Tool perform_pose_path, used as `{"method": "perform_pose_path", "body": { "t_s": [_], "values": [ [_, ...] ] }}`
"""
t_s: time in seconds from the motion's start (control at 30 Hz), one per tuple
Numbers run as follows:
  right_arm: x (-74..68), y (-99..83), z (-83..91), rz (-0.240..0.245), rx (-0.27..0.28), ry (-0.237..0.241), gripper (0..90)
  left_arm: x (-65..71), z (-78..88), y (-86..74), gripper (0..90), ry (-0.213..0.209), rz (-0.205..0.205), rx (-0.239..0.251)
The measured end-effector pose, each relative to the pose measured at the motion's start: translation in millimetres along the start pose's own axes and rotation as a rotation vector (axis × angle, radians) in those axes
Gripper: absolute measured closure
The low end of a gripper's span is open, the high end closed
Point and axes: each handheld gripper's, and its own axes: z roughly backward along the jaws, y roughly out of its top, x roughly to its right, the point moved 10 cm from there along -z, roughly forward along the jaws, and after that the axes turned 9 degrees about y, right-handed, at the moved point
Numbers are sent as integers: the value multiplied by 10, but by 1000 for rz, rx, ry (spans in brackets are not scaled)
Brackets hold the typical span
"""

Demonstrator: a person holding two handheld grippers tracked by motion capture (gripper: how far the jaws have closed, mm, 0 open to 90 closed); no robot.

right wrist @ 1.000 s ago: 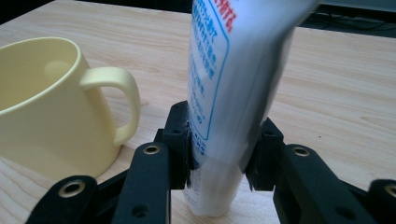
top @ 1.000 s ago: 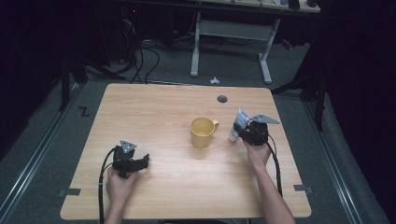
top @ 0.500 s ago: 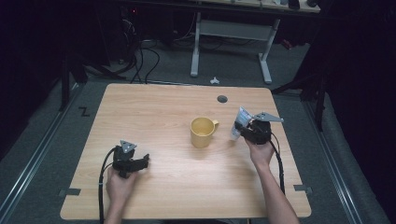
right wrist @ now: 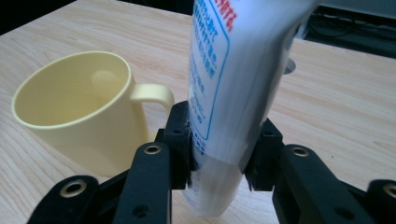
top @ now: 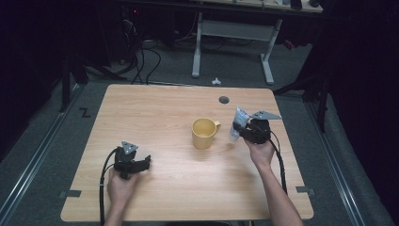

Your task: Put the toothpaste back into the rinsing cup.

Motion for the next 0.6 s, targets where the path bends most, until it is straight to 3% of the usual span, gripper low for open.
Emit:
{"method": "perform_pose_path", "body": {
  "t_s": [0.6],
  "values": [
    [-83,211,153,1,36,37,670,-11,13,-9,217,-4,9,1]
  ]
}}
